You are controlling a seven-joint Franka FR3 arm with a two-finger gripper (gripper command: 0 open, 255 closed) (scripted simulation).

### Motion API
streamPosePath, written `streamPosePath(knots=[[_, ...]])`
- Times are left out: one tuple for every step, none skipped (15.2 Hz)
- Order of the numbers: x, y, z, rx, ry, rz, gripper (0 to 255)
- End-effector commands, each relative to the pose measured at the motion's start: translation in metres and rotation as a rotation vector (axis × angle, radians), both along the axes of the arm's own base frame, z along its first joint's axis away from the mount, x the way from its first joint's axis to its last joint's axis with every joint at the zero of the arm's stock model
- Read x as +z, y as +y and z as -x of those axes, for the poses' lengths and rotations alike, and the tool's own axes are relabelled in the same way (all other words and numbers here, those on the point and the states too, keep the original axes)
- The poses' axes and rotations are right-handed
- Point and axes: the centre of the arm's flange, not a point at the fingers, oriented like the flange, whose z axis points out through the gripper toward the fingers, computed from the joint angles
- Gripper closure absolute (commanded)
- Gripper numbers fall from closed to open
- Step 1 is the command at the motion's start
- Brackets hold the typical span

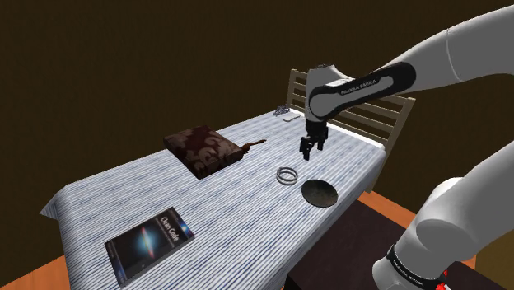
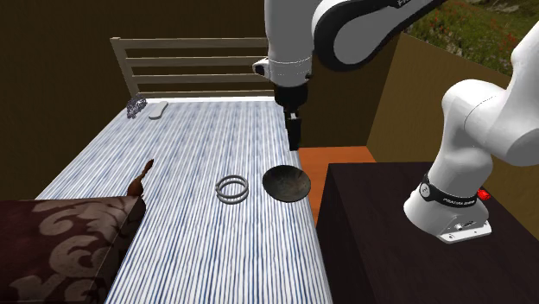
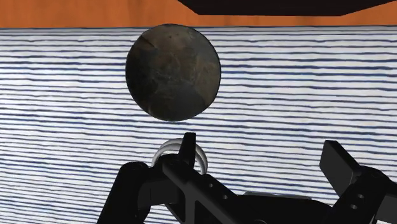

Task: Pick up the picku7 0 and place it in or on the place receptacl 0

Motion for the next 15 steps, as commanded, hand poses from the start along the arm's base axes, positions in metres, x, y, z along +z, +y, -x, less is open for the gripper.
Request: streamPosePath(knots=[[-0.025, -0.006, -0.015, 0.000, -0.002, 0.000, 0], [-0.035, -0.009, -0.022, 0.000, -0.003, 0.000, 0], [-0.046, -0.012, -0.029, 0.000, -0.003, 0.000, 0], [-0.057, -0.014, -0.036, 0.000, -0.004, 0.000, 0], [-0.067, -0.017, -0.044, 0.000, -0.004, -0.001, 0], [-0.078, -0.020, -0.051, 0.001, -0.005, -0.001, 0], [-0.088, -0.023, -0.058, 0.001, -0.005, -0.001, 0], [-0.099, -0.026, -0.065, 0.001, -0.005, -0.001, 0], [-0.109, -0.029, -0.073, 0.001, -0.006, -0.001, 0], [-0.120, -0.032, -0.080, 0.001, -0.006, -0.001, 0], [-0.131, -0.035, -0.087, 0.001, -0.007, -0.001, 0], [-0.141, -0.038, -0.095, 0.001, -0.007, -0.001, 0], [-0.152, -0.041, -0.102, 0.001, -0.008, -0.001, 0], [-0.162, -0.044, -0.109, 0.001, -0.008, -0.001, 0], [-0.173, -0.047, -0.116, 0.001, -0.009, -0.001, 0]])
